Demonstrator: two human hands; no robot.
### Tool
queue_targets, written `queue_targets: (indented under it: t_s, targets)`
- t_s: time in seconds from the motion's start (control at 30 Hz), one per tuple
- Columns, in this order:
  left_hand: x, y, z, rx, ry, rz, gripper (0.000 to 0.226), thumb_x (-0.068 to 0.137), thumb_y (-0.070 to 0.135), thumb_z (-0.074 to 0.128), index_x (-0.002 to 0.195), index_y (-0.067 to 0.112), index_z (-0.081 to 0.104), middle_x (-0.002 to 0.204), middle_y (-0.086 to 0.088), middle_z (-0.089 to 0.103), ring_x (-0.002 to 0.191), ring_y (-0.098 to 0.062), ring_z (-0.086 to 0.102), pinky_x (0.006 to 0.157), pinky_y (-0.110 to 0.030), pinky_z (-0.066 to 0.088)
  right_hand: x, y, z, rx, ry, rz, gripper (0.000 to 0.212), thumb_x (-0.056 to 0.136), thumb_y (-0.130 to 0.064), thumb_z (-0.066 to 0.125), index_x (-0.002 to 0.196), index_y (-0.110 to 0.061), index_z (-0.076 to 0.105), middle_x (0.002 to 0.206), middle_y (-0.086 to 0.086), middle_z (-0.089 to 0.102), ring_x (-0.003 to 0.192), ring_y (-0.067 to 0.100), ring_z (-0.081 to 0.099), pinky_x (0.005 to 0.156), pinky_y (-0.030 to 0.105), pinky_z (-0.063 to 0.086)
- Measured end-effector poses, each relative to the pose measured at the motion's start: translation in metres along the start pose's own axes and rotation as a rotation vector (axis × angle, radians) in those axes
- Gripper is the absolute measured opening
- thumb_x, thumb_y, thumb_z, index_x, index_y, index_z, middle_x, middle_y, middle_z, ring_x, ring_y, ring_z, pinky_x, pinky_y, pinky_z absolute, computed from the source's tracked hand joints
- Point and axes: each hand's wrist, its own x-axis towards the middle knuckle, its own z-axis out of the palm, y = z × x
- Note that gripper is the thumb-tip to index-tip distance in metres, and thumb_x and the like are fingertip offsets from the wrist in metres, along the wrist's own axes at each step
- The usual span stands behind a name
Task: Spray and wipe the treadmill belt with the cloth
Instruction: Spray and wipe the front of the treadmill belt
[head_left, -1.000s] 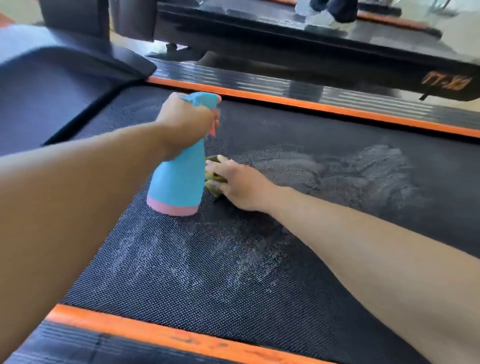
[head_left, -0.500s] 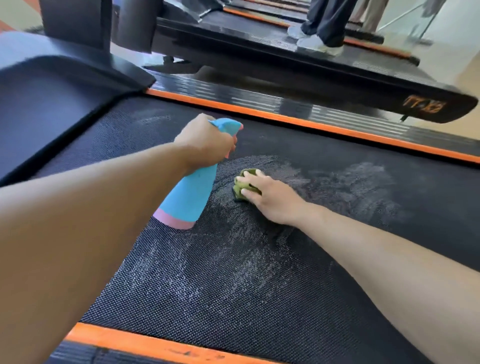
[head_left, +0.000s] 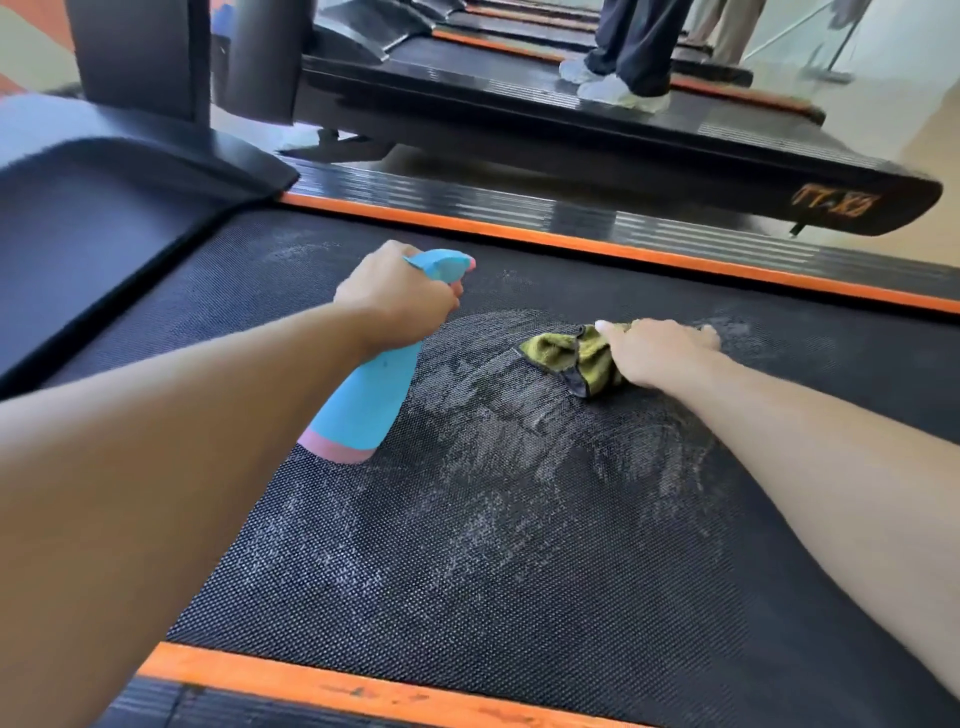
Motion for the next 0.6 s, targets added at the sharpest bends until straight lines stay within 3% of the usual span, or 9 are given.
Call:
queue_targets:
  t_s: [0.07,0.13,0.2,0.27,0.37,0.5,0.6]
  targets:
    - [0.0,0.003,0.004,0.059,-0.019,0.011,0.062,0.059,0.06,0.055,0.113,0.036,0.075,0.105,0.009,0.077,0.103,-0.019,0.072,0.097,-0.04,0.057,-0.003,0.002,0.0,0.045,0.21,0.032,0.059,0.096,-0.063,0.019,0.144,-0.036,0.04,0.14,0.006,0.052,0.13,0.03,0.046,0.112,0.053,0.022]
    - [0.0,0.006,0.01,0.12,-0.027,0.028,0.055,0.066,0.057,0.057,0.112,0.033,0.074,0.107,0.008,0.076,0.103,-0.021,0.071,0.094,-0.038,0.056,-0.002,-0.001,0.001,0.127,0.318,-0.048,0.069,0.088,-0.075,0.028,0.139,-0.033,0.047,0.137,0.007,0.052,0.127,0.03,0.046,0.105,0.048,0.032]
    - [0.0,0.006,0.016,0.169,-0.029,0.061,0.047,0.073,0.054,0.061,0.112,0.031,0.074,0.108,0.005,0.075,0.101,-0.024,0.069,0.084,-0.034,0.052,-0.005,-0.005,0.001,0.209,0.16,-0.135,0.057,0.085,-0.069,0.046,0.134,-0.039,0.049,0.135,0.005,0.049,0.122,0.029,0.049,0.097,0.045,0.04]
    - [-0.001,0.004,0.017,0.196,-0.001,0.094,0.039,0.08,0.053,0.066,0.112,0.031,0.075,0.108,0.003,0.074,0.1,-0.026,0.069,0.078,-0.032,0.048,-0.01,-0.007,0.003,0.267,0.054,-0.159,0.036,0.084,-0.059,0.058,0.115,-0.041,0.057,0.127,0.0,0.05,0.11,0.025,0.054,0.086,0.038,0.044]
    - [0.001,0.0,-0.002,0.069,0.105,0.106,0.037,0.075,0.053,0.065,0.097,0.028,0.08,0.101,0.004,0.078,0.095,-0.025,0.072,0.078,-0.036,0.057,-0.017,-0.008,0.008,0.436,0.231,-0.174,0.011,0.088,-0.045,0.061,0.086,-0.034,0.061,0.105,-0.006,0.054,0.092,0.02,0.052,0.074,0.034,0.039]
    - [0.003,-0.015,-0.032,-0.166,0.38,0.101,0.046,0.071,0.048,0.056,0.094,0.015,0.078,0.095,-0.005,0.078,0.078,-0.023,0.065,0.077,-0.039,0.058,-0.026,-0.011,0.007,0.883,0.248,-0.245,0.009,0.093,-0.032,0.059,0.089,-0.026,0.064,0.091,-0.006,0.064,0.091,0.019,0.058,0.069,0.031,0.04]
    - [-0.004,-0.029,-0.036,-0.216,0.418,0.07,0.028,0.079,0.036,0.062,0.092,0.016,0.078,0.075,0.0,0.062,0.063,-0.014,0.049,0.063,-0.027,0.044,-0.028,-0.012,0.001,1.271,0.21,-0.182,0.01,0.091,-0.034,0.056,0.085,-0.029,0.062,0.094,-0.004,0.065,0.098,0.022,0.06,0.081,0.043,0.053]
